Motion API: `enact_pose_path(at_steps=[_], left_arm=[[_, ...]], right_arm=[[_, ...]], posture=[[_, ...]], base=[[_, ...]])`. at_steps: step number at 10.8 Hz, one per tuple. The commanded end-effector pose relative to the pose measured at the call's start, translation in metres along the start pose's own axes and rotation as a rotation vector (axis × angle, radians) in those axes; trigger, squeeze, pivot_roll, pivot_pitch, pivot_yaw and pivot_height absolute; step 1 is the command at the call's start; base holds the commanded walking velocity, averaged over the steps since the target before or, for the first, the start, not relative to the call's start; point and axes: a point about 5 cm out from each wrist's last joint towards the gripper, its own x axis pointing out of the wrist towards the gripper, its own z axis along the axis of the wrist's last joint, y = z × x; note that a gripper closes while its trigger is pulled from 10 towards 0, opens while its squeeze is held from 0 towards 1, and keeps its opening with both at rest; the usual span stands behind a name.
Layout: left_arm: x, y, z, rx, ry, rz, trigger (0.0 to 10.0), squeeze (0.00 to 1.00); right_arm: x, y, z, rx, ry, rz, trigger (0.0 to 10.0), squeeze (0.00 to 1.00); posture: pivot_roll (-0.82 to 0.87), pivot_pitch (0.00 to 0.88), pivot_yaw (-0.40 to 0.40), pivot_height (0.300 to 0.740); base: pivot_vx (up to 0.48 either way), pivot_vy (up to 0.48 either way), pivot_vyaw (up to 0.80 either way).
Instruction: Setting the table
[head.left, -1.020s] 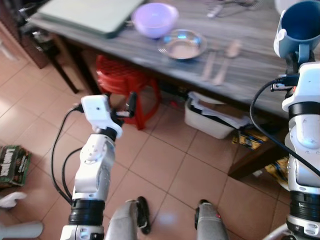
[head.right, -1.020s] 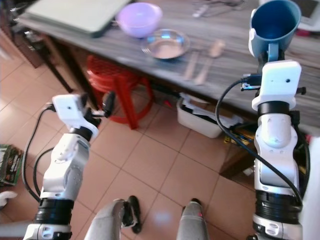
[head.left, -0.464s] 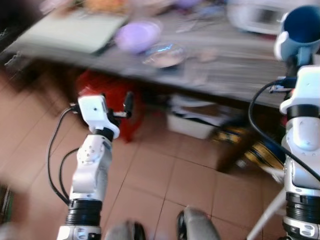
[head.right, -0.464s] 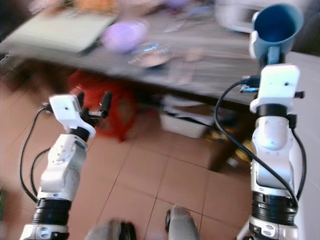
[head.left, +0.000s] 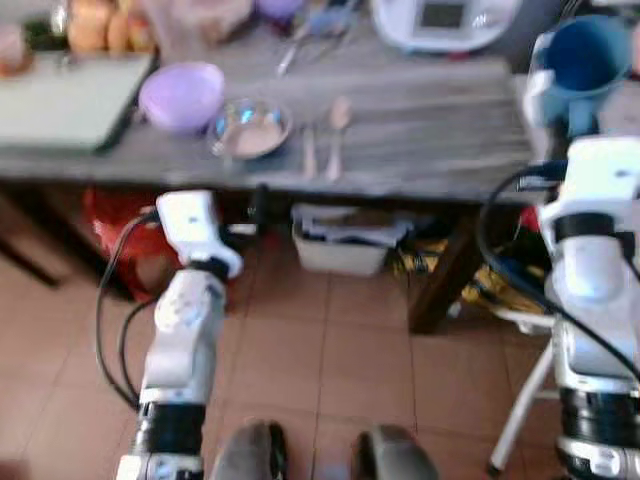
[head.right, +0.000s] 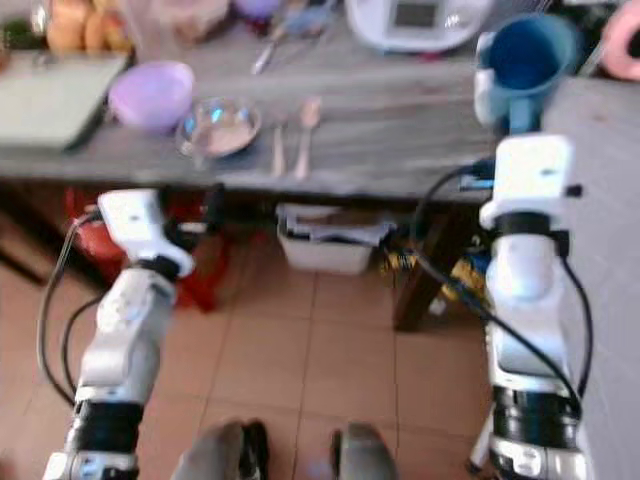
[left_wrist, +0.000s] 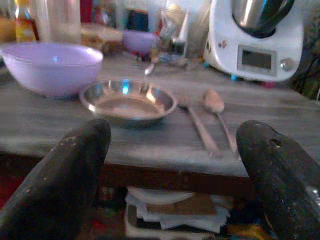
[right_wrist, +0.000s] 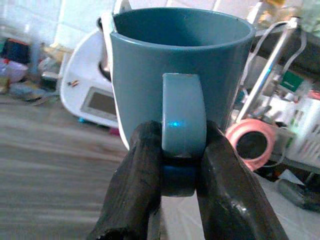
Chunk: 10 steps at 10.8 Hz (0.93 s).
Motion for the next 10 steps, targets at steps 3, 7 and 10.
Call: enact_pose_path(at_steps=[3,7,10], left_arm=[[0.0,-0.003,0.003,0.013,-0.014,0.006,10.0,0.0],[0.003,0.001,0.005,0.026,-0.021,0.045,10.0,0.0],[0.001,0.014,0.014,0.062,-0.052,0.144,10.0,0.0]], right_arm=[[-0.002,-0.002,0.005,-0.012,-0.03,0.007,10.0,0.0],[-0.001,0.001,0.007,0.024,-0.037,0.032,10.0,0.0],[0.002,0.001,0.008,-0.001,-0.049,0.052,10.0,0.0]], posture=[[-0.12,0.146,0.055,0.74],[-0.12,0.151,0.061,0.74],[-0.12,0.154,0.064,0.74]], base=[[0.47,0.0,0.0],[0.442,0.069,0.2],[0.092,0.264,0.8]])
